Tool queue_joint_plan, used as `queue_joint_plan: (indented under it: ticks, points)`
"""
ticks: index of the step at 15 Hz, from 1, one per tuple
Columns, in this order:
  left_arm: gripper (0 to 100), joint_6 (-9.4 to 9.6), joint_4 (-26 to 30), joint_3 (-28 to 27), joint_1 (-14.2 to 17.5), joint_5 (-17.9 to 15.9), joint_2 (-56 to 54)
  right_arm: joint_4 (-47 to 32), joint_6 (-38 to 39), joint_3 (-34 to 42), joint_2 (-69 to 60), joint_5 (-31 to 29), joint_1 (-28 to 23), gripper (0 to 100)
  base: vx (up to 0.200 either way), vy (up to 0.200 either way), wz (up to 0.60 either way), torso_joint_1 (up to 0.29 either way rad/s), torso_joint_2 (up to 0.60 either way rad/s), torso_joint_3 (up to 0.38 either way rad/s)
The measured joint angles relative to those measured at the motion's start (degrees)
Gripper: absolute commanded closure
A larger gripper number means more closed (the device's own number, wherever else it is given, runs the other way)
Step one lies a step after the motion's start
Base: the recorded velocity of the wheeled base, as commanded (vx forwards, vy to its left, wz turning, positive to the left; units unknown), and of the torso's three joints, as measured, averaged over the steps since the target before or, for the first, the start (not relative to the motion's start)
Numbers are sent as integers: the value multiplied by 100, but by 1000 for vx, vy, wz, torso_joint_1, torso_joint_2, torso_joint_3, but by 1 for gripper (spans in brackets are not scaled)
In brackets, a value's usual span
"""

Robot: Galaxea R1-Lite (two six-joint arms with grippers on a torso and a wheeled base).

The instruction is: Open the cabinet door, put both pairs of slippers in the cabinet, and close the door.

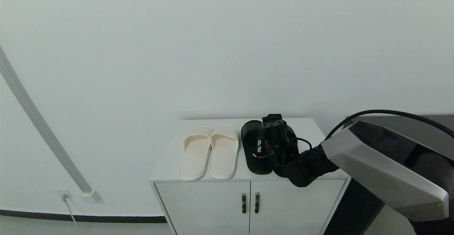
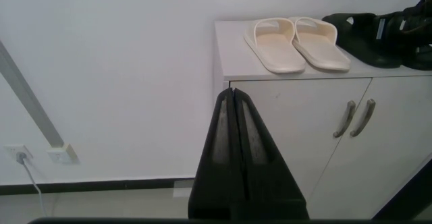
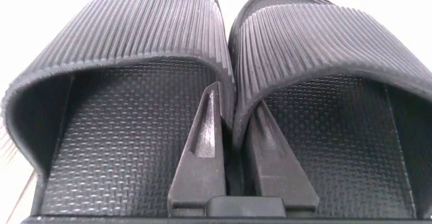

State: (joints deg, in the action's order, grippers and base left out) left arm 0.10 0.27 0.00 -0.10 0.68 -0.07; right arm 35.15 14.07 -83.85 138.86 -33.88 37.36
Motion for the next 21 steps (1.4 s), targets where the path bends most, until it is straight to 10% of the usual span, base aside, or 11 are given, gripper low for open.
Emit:
queue_joint_plan:
  ticks: [7, 21]
  points:
    - [100, -10, 0, 0, 0, -2, 0, 361, -244, 1541, -1353, 350, 218, 100, 0, 0, 0, 0, 0, 0]
    - [100, -7, -2, 0, 0, 0, 0, 925, -644, 5513, -4713, 3191, 720, 100, 0, 0, 0, 0, 0, 0]
